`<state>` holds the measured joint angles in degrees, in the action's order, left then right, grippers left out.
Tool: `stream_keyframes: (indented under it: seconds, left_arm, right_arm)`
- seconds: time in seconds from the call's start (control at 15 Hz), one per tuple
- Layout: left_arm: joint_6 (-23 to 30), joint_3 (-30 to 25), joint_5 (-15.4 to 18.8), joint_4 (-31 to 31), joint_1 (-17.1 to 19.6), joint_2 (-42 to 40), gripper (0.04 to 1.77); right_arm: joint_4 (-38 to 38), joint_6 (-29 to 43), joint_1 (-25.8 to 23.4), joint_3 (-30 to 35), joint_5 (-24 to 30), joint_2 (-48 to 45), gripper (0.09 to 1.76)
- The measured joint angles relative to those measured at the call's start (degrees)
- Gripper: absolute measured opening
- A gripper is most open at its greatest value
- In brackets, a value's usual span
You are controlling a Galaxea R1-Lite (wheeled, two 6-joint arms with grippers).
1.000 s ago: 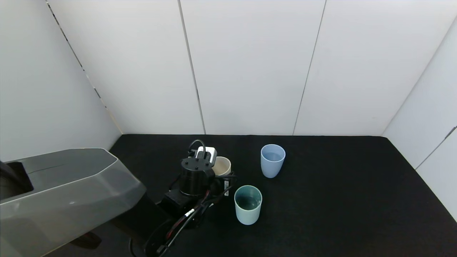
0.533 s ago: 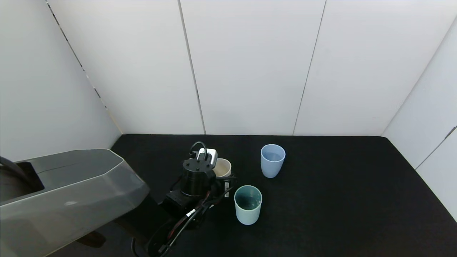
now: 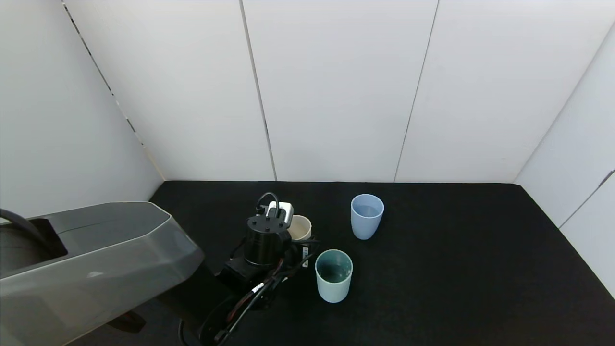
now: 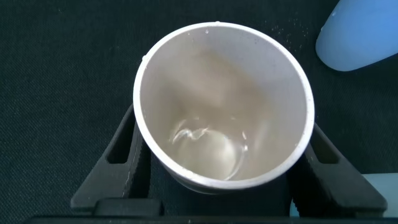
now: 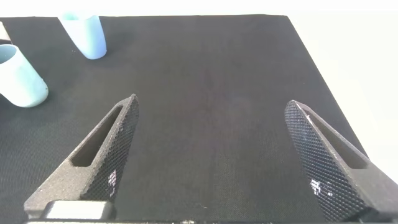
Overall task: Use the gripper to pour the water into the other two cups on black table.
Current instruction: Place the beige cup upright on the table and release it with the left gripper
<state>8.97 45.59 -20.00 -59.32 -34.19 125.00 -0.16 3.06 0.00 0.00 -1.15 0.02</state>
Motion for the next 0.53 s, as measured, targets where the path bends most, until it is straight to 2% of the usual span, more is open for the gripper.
stream_keyframes:
  seconds: [0.2, 0.53]
  left_arm:
    - [-0.46, 0.00, 0.00, -0.11, 0.00, 0.07, 1.22]
    - [-0.73, -0.06, 0.00, -0.35, 0.00, 0.24, 1.45]
  right_arm:
    - [0.00, 0.00, 0.00, 0.00, 0.02, 0.00, 1.71]
    - [0.00, 0.00, 0.00, 0.00, 0.00, 0.00, 1.71]
